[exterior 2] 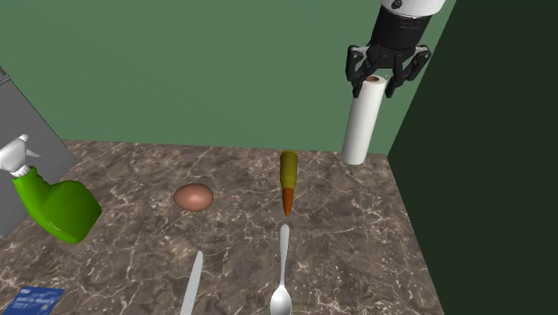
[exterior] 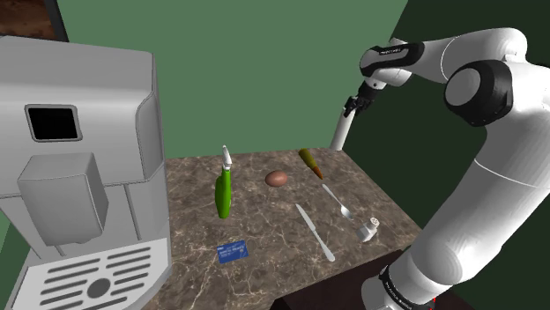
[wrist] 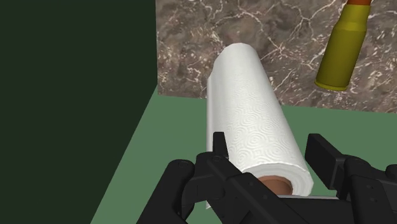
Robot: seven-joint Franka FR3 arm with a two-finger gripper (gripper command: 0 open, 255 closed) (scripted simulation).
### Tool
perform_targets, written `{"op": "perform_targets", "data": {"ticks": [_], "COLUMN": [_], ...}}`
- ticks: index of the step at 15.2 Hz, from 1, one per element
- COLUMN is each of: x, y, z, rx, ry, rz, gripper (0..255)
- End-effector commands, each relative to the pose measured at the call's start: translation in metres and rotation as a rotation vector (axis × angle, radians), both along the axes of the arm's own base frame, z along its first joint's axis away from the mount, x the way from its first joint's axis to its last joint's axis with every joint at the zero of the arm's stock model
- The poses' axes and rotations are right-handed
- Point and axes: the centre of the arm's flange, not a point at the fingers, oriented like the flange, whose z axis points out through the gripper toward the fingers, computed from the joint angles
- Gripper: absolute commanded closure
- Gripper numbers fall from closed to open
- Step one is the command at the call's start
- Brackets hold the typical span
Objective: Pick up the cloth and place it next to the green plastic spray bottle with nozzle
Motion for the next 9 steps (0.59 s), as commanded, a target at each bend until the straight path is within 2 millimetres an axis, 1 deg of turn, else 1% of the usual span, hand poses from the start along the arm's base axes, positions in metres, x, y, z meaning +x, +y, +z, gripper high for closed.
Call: {"op": "perform_targets", "data": {"ticks": [1, 9], "x": [0.0, 0.0], "y": [0.001, 0.001], "z": [0.01, 0.052], "rx": [0.0, 0.0], "ry": [0.0, 0.0], "rz": [0.0, 0.0], "gripper": [255, 255]}}
